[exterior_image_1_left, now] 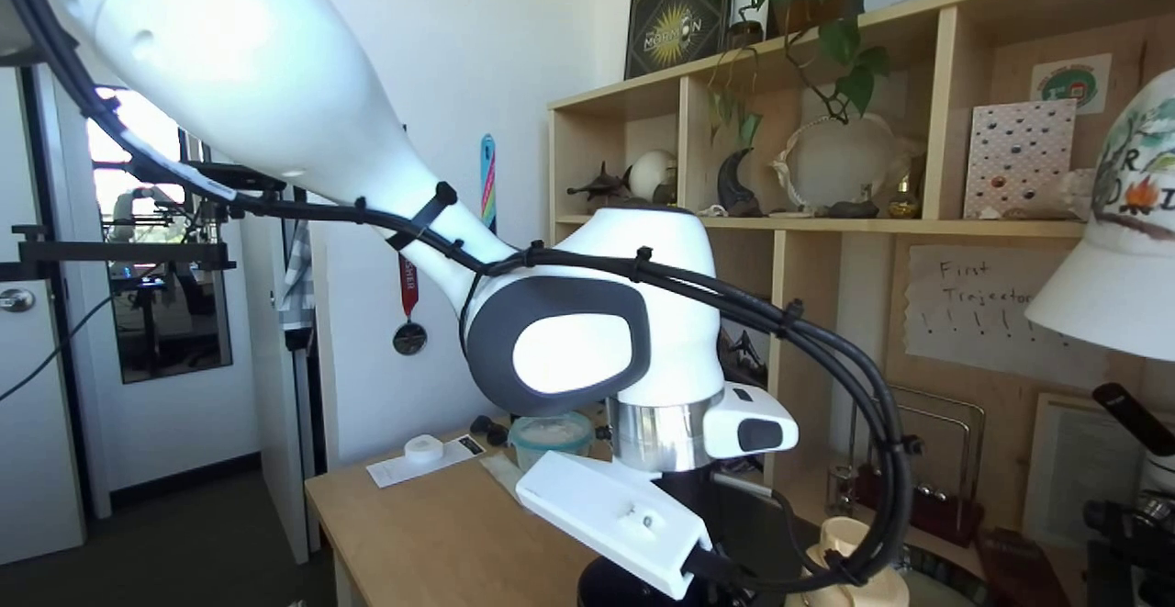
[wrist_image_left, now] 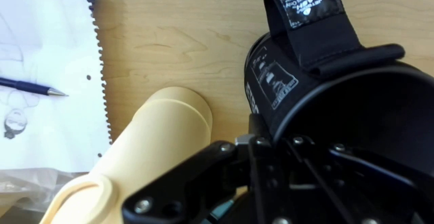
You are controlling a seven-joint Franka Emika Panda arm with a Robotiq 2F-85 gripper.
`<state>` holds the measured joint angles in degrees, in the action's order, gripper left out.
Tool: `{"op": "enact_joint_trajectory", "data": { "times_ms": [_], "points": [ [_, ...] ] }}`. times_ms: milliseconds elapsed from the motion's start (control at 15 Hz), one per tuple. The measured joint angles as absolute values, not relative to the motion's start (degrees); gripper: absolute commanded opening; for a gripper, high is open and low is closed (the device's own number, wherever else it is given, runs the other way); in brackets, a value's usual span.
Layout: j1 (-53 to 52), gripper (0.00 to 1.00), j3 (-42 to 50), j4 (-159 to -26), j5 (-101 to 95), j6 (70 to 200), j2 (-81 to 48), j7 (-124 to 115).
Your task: Move the cup, lunchbox, and plastic to the right
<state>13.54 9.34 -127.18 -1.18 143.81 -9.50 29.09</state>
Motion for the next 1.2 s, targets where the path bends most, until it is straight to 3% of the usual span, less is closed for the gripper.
{"op": "enact_joint_trajectory", "data": {
  "times_ms": [533,1200],
  "points": [
    [12.7,0.99,9.3,-127.7,-6.9,144.5,-7.3,23.3],
    [5.3,1.0,3.7,-124.0,-5.8,142.5,1.1,28.7]
  ]
}}
